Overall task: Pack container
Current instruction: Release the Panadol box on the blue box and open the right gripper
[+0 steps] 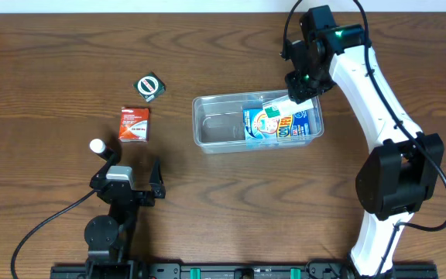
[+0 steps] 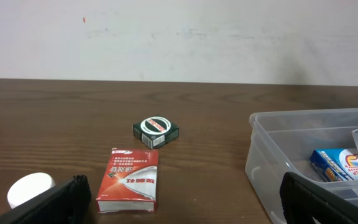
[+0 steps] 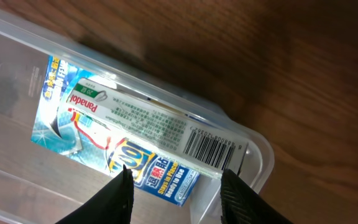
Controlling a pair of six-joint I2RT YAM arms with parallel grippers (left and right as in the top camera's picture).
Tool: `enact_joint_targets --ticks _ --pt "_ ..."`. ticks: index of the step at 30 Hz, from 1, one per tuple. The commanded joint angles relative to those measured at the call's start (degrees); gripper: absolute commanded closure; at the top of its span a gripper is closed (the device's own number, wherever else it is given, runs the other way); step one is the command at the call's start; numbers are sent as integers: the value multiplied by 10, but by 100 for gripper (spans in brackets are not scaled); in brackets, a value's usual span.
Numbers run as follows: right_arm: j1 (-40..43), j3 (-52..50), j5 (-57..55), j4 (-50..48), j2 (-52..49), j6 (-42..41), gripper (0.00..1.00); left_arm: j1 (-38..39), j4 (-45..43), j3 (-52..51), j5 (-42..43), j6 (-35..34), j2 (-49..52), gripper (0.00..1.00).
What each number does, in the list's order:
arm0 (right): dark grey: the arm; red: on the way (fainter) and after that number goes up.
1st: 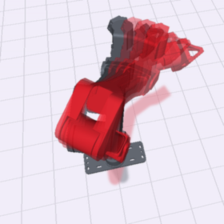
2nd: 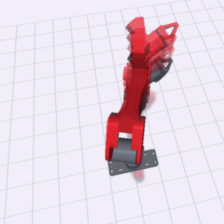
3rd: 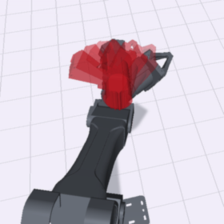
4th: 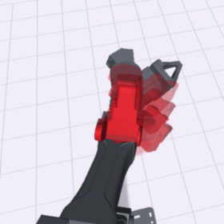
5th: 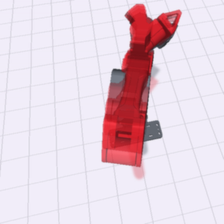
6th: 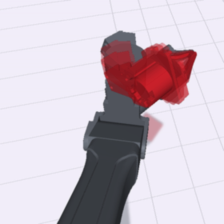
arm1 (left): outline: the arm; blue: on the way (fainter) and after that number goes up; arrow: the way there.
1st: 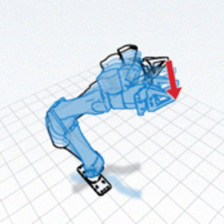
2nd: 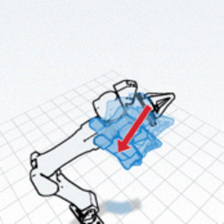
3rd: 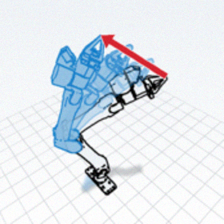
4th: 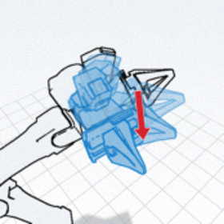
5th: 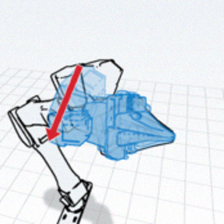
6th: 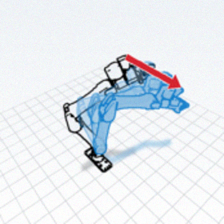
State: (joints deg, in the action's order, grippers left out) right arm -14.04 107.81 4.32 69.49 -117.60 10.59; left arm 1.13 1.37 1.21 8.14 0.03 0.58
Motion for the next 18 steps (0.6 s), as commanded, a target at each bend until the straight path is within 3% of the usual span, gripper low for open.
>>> enact_joint_targets --ticks 1,18 --pt "6 -9 2 -10 3 8 56 -3 20 -10 4 3 -3 2" --pt "6 -58 3 -20 3 8 56 -3 20 -10 4 4 -3 2"
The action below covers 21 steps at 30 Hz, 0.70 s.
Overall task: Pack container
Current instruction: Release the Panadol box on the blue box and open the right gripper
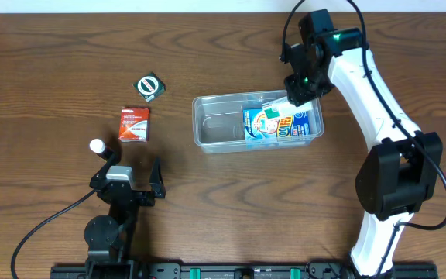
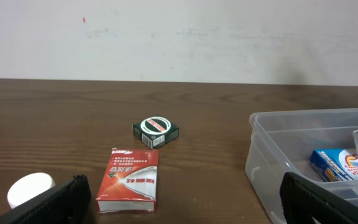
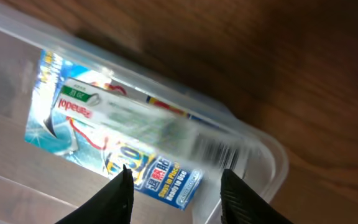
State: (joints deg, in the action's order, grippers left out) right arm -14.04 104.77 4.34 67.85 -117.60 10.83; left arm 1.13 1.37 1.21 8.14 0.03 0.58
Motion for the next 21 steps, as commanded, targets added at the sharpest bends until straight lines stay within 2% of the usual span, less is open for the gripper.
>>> enact_joint_targets --ticks 1,8,21 --pt "6 -34 2 -7 3 6 56 -3 20 -10 4 3 -3 2" --pt "6 -65 17 -26 3 3 62 -3 20 -10 4 4 -3 2" --pt "-10 -3 50 14 21 4 69 -3 20 -10 4 3 -3 2"
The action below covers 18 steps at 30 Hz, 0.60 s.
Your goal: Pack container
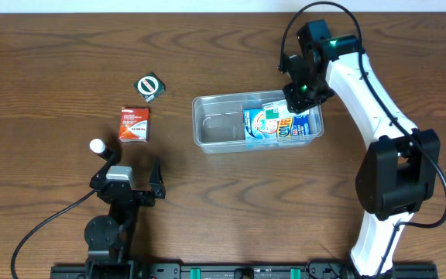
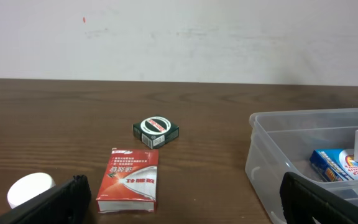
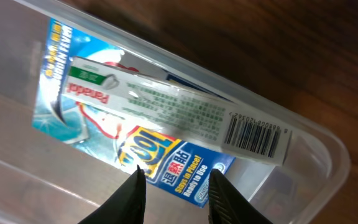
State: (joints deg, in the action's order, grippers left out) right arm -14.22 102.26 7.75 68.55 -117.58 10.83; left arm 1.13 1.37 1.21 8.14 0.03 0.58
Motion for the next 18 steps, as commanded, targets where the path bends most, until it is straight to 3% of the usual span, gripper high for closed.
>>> enact_joint_targets --ticks 1,5,7,8,12,13,18 --pt "-11 28 18 12 26 4 68 -3 20 -10 4 3 -3 2" --pt "-20 57 37 45 49 6 59 -3 20 -10 4 3 -3 2" --pt "-23 71 37 59 65 5 41 -3 20 -10 4 4 -3 2" --pt "-22 78 37 62 75 -2 22 -3 20 -10 4 3 -3 2" --pt "-5 85 37 58 110 -19 5 -3 20 -10 4 3 -3 2" --pt "0 85 38 56 116 -23 1 -3 20 -10 4 3 -3 2" --pt "21 85 47 59 137 -22 1 -3 20 -10 4 4 -3 2"
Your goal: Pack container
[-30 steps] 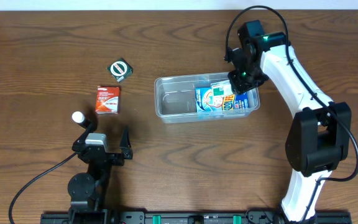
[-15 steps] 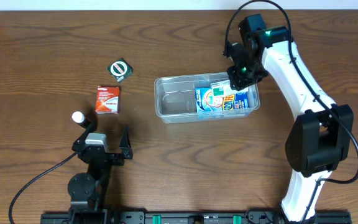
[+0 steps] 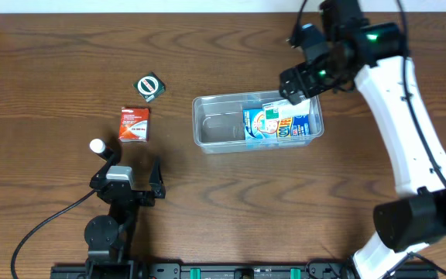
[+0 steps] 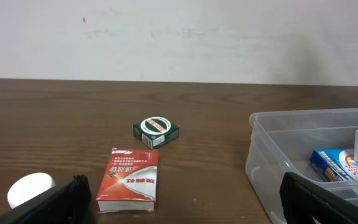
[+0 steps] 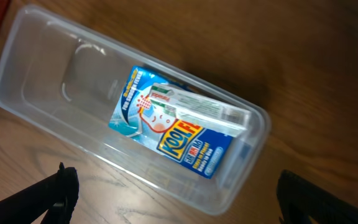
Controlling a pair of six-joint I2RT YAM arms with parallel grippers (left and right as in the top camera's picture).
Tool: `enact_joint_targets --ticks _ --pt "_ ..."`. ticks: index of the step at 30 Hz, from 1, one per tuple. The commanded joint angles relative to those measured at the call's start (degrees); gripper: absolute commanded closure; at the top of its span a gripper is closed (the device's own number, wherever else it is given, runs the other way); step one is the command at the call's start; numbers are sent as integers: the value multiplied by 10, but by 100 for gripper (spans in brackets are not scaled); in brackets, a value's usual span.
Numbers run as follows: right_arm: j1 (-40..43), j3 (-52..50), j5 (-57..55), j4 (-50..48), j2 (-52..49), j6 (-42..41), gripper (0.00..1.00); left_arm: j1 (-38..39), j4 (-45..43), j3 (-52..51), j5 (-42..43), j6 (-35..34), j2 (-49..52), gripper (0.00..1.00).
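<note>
A clear plastic container (image 3: pixel 256 122) stands mid-table. In its right half a white Panadol box (image 5: pixel 194 107) lies on a blue Kool pack (image 5: pixel 176 134). My right gripper (image 5: pixel 179 199) hangs high above the container, open wide and empty; in the overhead view the right gripper (image 3: pixel 307 66) is over the far right corner. A red box (image 3: pixel 135 124), a green round tin (image 3: pixel 149 86) and a white cap (image 3: pixel 97 145) lie on the table to the left. My left gripper (image 4: pixel 182 208) rests open near the front, behind the red box (image 4: pixel 129 179).
The container's left half (image 5: pixel 61 81) holds nothing. Bare wood table (image 3: pixel 231 209) surrounds the container. The left arm's base and cable sit at the front left edge. A pale wall shows behind the table in the left wrist view.
My right gripper was low over the Panadol box with its fingers narrowly apart. It is now raised well above the container and open wide. The box and pack lie as before.
The Panadol box first leaned over the container's far right rim with my right gripper close above it. Then it lay lower, inside on the blue pack. Now the gripper is raised and open. The left arm and the left-hand items have not moved.
</note>
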State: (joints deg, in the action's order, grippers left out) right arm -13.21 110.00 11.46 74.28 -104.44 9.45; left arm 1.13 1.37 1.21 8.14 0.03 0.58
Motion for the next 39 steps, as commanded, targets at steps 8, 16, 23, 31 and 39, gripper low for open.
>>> enact_joint_targets --ticks 8,16,23,31,39 --pt "54 7 8 7 7 -51 1 -3 20 -10 4 3 -3 2" --pt "153 7 9 3 7 -170 1 -3 18 -10 4 3 -3 2" --pt "180 7 8 13 7 -177 1 -3 15 -10 5 -10 -3 2" --pt "180 7 8 14 7 -177 1 -3 44 33 34 -105 30 2" --pt "180 7 8 14 7 -177 1 -3 159 258 34 -104 297 2"
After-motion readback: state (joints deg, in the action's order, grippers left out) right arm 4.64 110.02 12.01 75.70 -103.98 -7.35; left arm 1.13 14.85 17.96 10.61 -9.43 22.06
